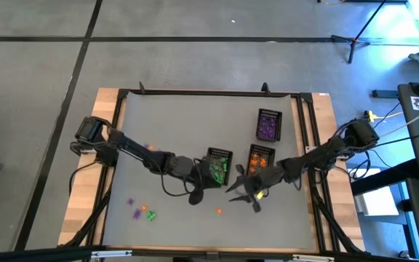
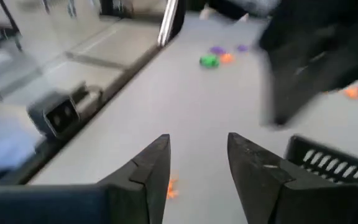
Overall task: Sort Halloween decoration
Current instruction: Put the orange spider toy into the bottom right bin
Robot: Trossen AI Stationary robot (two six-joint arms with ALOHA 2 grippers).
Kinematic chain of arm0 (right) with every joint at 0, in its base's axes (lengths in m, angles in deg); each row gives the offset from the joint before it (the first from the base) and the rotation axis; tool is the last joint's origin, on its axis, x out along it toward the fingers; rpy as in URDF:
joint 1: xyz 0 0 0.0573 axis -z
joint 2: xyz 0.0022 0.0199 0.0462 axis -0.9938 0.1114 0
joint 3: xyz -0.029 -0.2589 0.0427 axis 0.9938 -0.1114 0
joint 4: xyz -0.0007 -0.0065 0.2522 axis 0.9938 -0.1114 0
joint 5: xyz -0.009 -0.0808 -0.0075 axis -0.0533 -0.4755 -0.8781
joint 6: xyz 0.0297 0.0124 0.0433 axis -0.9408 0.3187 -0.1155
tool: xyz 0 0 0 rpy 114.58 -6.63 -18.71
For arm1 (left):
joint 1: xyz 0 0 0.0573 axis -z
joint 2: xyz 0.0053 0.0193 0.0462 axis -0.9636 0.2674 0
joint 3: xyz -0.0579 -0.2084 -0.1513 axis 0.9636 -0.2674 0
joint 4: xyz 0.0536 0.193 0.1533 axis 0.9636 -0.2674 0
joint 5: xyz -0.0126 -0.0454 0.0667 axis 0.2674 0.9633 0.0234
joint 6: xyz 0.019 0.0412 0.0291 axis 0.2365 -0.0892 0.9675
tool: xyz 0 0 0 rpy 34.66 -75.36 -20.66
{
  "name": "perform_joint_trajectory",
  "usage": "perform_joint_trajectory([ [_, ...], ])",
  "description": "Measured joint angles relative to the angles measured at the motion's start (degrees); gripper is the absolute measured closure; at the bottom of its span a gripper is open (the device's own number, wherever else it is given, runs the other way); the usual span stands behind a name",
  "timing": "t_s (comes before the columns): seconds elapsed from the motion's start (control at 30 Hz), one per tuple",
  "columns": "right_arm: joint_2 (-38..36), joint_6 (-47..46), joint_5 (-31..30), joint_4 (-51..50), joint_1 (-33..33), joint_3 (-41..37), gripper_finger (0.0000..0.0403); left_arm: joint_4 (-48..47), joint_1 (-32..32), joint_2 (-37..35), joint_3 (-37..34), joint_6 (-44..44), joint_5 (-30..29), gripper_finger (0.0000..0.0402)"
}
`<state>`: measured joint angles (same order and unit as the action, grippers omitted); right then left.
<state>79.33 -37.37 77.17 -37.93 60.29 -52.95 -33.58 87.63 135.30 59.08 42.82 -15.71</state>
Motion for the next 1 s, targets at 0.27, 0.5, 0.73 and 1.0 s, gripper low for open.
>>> perform_joint_trajectory([
  [0.27, 11.4, 0.2, -2.6, -13.1, -3.4, 12.5, 0.0246, -19.6, 0.4, -10.9, 0.0, 0.2, -12.9, 0.0398],
  [0.5, 19.8, -1.5, 0.5, -17.1, -3.3, 18.8, 0.0247, -29.4, 4.5, -18.5, -1.5, 0.0, -24.2, 0.0398],
  [0.73, 21.9, -1.9, -0.8, -20.0, -3.3, 20.3, 0.0247, -27.4, 8.1, -22.4, -9.7, -7.6, -34.6, 0.0398],
  [1.0, 22.3, -2.8, -3.5, -23.4, -3.2, 20.4, 0.0247, -18.0, 9.2, -22.6, -16.9, -14.5, -35.9, 0.0398],
])
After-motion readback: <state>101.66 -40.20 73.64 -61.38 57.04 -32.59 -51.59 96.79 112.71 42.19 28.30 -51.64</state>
